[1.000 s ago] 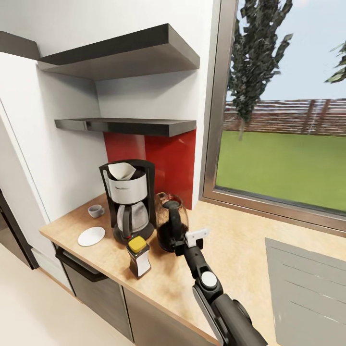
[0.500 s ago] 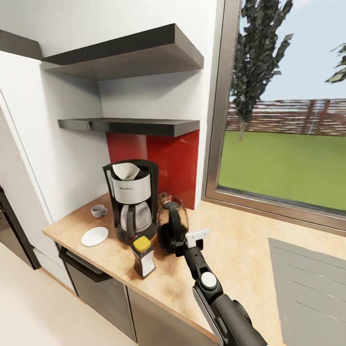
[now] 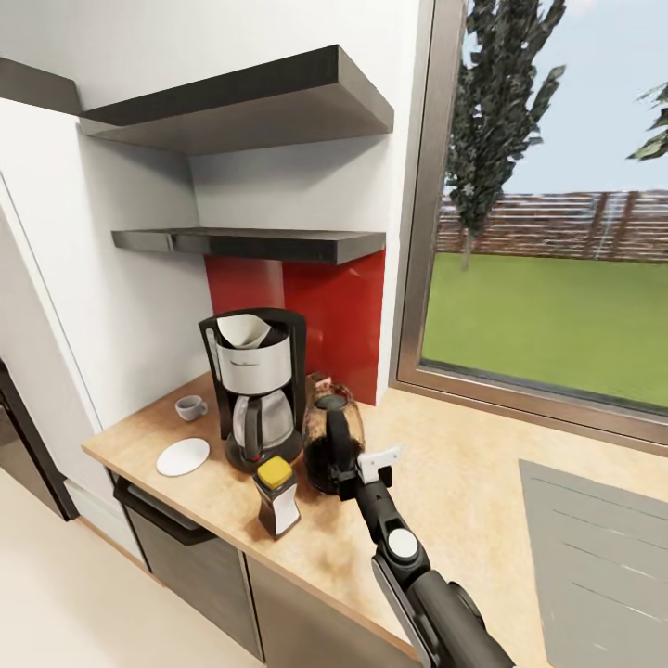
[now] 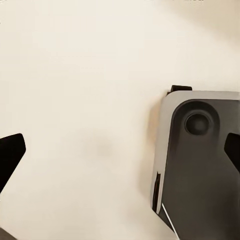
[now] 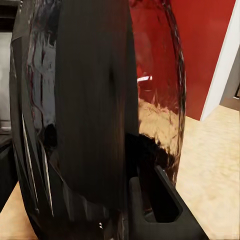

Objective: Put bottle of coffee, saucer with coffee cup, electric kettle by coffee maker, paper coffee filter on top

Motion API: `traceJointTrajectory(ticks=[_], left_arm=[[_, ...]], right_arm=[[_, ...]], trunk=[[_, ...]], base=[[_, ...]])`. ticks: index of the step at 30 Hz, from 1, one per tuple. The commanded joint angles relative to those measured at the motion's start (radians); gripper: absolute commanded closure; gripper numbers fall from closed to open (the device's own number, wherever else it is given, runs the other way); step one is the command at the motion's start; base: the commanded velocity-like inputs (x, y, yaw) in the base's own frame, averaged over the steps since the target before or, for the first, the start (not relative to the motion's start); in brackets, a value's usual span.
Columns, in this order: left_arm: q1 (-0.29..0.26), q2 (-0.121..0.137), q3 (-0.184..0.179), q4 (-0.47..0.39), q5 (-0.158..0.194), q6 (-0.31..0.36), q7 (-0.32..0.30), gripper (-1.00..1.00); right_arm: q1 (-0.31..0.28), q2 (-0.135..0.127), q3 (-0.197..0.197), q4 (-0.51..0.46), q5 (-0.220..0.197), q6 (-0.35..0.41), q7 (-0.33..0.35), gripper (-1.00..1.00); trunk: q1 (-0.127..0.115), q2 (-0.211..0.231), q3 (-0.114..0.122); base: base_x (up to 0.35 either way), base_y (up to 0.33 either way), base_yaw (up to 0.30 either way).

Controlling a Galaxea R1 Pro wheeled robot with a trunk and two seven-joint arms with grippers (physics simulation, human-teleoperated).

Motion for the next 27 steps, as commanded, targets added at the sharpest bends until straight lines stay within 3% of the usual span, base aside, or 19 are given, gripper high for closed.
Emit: traceJointTrajectory(ticks=[1, 21, 22, 27], left_arm=[[-0.001, 0.0, 0.006, 0.002, -0.011, -0.004, 0.004, -1.0], [-0.001, -0.001, 0.006, 0.002, -0.011, -0.004, 0.005, -1.0], [-0.001, -0.001, 0.006, 0.002, -0.011, -0.004, 0.006, -1.0], [-0.001, -0.001, 0.006, 0.002, -0.011, -0.004, 0.005, -1.0]], right_arm=[[-0.001, 0.0, 0.003, 0.004, 0.004, -0.002, -0.007, 1.0], [-0.001, 0.0, 0.002, 0.029, 0.004, -0.022, -0.007, 1.0], [-0.001, 0.0, 0.002, 0.029, 0.004, -0.022, -0.007, -1.0], [-0.001, 0.0, 0.001, 0.028, 0.004, -0.026, -0.007, -1.0]], trunk=[[0.0, -0.001, 0.0], [0.0, -0.001, 0.0], [0.0, -0.001, 0.0], [0.0, -0.001, 0.0]], base=[[0.055, 0.0, 0.0], [0.047, 0.01, 0.0], [0.003, 0.002, 0.0], [0.0, 0.0, 0.0]])
